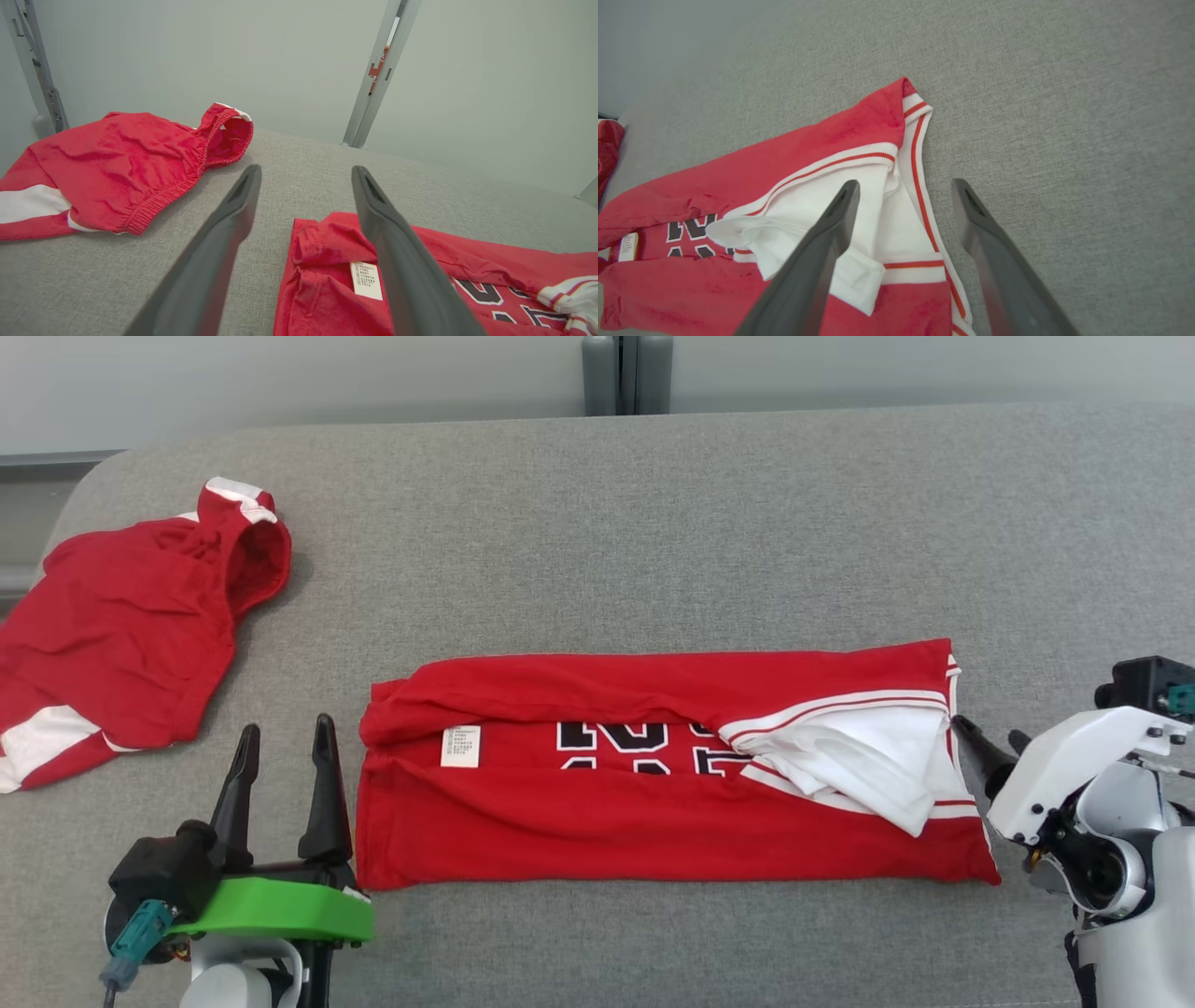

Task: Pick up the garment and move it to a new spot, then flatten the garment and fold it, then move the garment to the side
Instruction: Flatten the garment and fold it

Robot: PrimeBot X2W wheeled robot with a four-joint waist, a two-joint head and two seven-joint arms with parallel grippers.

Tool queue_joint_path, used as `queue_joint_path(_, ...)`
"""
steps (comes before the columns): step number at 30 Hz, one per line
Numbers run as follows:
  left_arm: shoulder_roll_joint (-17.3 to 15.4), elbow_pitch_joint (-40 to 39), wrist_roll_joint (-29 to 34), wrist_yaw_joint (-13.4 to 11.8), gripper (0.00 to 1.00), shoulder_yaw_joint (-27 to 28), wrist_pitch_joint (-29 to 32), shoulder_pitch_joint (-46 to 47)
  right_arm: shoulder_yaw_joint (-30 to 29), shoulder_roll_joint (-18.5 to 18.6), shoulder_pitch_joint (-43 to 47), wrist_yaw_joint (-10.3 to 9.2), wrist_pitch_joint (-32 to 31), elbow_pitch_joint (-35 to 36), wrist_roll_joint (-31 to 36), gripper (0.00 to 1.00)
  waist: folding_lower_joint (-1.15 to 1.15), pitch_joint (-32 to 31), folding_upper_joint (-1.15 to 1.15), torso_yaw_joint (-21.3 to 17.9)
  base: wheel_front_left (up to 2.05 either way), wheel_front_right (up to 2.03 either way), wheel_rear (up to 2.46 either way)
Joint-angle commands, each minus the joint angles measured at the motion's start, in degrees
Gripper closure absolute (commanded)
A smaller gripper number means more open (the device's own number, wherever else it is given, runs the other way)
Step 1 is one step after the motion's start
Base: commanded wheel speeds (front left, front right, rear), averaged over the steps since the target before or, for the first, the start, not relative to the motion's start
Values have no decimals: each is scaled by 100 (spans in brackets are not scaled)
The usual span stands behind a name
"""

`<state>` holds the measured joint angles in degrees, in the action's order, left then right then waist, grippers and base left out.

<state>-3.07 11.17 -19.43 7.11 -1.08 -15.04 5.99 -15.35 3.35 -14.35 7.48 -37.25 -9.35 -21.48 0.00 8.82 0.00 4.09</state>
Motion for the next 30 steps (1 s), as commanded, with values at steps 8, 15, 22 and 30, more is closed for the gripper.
queue_joint_path(8,17,27,-40,37,0,28,-17,-152,163,-11,-293,3,290,-957,360,0,0,-70,0,182,0,0,0)
queue_joint_path(15,17,33,-129,41,0,-105,-17,-35,-1,-11,-518,2,585,-1611,811,0,0,-4,0,309,0,0,0)
queue_joint_path(22,17,18,-200,42,0,-132,-17,41,-42,-41,-670,2,426,-2151,704,0,0,130,0,334,0,0,0)
queue_joint_path(30,16,-9,-188,42,0,-78,-18,129,447,-38,-729,11,229,-2225,456,100,0,196,0,288,0,0,0)
